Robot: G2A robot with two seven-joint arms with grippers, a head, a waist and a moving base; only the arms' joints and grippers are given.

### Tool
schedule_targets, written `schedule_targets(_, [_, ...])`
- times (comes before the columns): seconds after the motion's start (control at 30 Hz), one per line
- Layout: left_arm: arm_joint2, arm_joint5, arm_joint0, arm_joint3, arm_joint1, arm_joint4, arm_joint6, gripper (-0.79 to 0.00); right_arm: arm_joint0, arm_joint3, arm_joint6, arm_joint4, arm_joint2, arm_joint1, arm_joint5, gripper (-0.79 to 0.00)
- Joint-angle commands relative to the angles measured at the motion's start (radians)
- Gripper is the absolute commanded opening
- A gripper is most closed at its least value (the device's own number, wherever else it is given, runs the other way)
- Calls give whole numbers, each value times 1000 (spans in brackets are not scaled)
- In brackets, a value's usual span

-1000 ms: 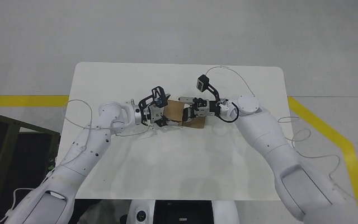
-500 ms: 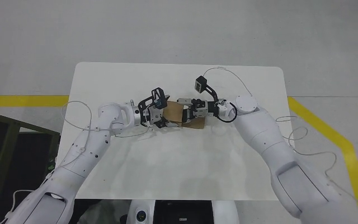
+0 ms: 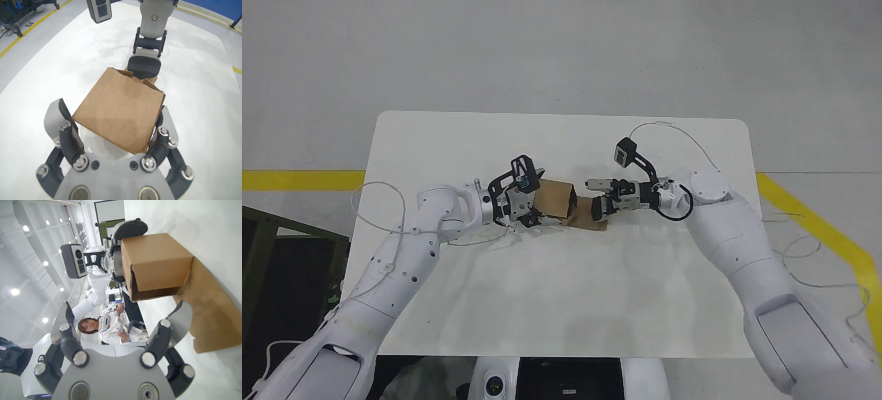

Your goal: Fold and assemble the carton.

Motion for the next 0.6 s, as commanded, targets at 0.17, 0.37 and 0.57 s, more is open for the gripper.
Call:
schedule_targets(0.17, [-5,-9,5,4,0,0,3,0,-87,-145,-55,-96,107,70,34,0])
schedule_targets(0.37, [-7,-10,6,6,-2,-1,2,0,-170,-265,-80,-157,176,112,98,0])
schedule_targets(0.57, [-8,-11,6,4,-3,3,3,0,-221,-317,-103,-180,190,125,141,0])
